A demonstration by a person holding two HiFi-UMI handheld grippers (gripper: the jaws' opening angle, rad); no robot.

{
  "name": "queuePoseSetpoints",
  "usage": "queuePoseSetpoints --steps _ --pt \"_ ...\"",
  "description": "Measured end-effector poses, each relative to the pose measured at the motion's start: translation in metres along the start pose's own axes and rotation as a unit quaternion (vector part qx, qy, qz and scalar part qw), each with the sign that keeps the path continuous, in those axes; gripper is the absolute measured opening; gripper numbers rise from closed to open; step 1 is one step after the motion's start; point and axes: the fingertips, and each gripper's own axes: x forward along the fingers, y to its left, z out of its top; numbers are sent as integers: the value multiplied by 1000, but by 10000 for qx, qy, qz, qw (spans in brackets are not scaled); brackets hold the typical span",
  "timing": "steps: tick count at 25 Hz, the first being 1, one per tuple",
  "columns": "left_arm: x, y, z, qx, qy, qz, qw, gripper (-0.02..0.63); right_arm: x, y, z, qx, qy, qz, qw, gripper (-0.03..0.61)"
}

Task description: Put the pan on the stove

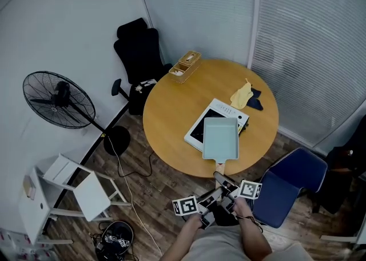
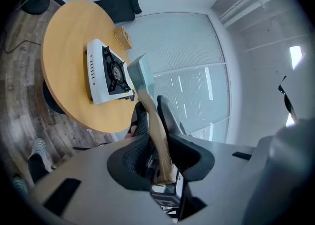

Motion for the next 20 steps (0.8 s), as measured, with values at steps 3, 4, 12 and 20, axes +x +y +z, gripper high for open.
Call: queuePoseSetpoints --steps 3,4,12,20 --pt "12 5 13 -33 -22 48 10000 135 6 -16 10 133 57 -161 9998 169" --pt "15 7 17 -48 -34 60 10000 137 9 -19 14 148 83 -167 9997 169" --pt "35 15 44 -85 -117 101 9998 135 29 -37 34 167 266 -261 9992 170" --pt "50 22 61 -94 -237 112 9996 135 40 -51 49 218 388 -302 9985 170"
